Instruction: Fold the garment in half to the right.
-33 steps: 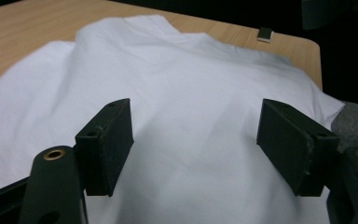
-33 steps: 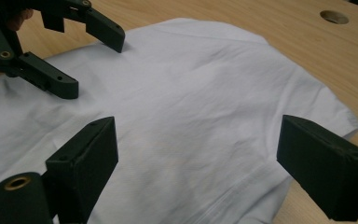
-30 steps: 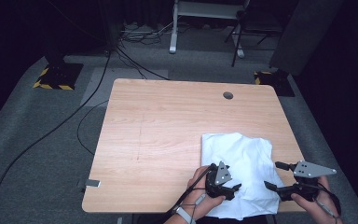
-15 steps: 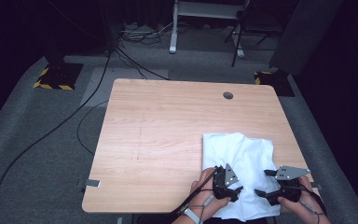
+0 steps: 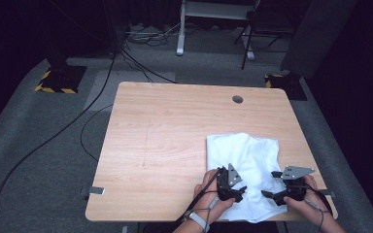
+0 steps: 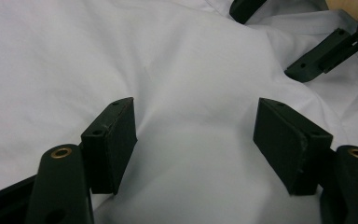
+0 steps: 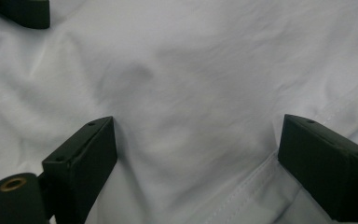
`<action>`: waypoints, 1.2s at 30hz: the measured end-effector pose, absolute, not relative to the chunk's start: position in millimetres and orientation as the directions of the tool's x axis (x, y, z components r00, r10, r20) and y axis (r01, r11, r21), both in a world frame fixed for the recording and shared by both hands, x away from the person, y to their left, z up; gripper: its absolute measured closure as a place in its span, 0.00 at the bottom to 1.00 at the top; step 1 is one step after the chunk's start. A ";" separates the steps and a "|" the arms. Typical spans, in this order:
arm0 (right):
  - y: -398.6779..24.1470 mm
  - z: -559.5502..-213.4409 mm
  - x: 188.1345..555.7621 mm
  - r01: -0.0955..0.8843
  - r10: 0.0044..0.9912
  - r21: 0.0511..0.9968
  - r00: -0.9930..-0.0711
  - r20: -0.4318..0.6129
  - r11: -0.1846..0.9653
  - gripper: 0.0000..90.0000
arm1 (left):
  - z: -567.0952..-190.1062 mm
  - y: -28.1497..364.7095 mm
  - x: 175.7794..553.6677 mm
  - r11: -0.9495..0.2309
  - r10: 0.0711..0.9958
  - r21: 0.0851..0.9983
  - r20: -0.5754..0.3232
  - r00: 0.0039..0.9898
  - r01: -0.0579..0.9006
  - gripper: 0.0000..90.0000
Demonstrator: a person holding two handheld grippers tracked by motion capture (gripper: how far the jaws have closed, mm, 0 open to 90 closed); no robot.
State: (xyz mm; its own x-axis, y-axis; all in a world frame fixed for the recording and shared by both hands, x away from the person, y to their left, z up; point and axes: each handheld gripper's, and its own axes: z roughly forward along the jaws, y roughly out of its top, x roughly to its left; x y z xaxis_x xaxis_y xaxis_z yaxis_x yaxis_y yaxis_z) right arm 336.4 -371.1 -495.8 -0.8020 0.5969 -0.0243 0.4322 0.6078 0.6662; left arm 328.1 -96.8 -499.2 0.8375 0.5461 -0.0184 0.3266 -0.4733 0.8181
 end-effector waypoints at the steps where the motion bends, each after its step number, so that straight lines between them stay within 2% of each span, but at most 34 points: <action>1: -370.0 -496.4 338.4 0.431 0.599 0.672 -0.800 -0.024 0.602 0.12 | -499.2 -94.9 330.0 -0.473 0.550 0.818 -0.018 0.835 0.329 0.33; 11: -356.4 -497.7 359.5 0.420 0.593 0.684 -0.805 -0.023 0.596 0.12 | -499.1 -77.1 347.1 -0.449 0.592 0.821 -0.022 0.805 0.352 0.33; 21: -332.8 -497.4 386.8 0.423 0.597 0.682 -0.802 -0.024 0.596 0.12 | -499.1 -41.8 366.0 -0.398 0.690 0.822 -0.025 0.724 0.407 0.33; 36: -303.6 -498.0 426.9 0.413 0.587 0.689 -0.809 -0.024 0.596 0.12 | -499.9 -3.8 391.9 -0.350 0.779 0.793 -0.049 0.625 0.499 0.32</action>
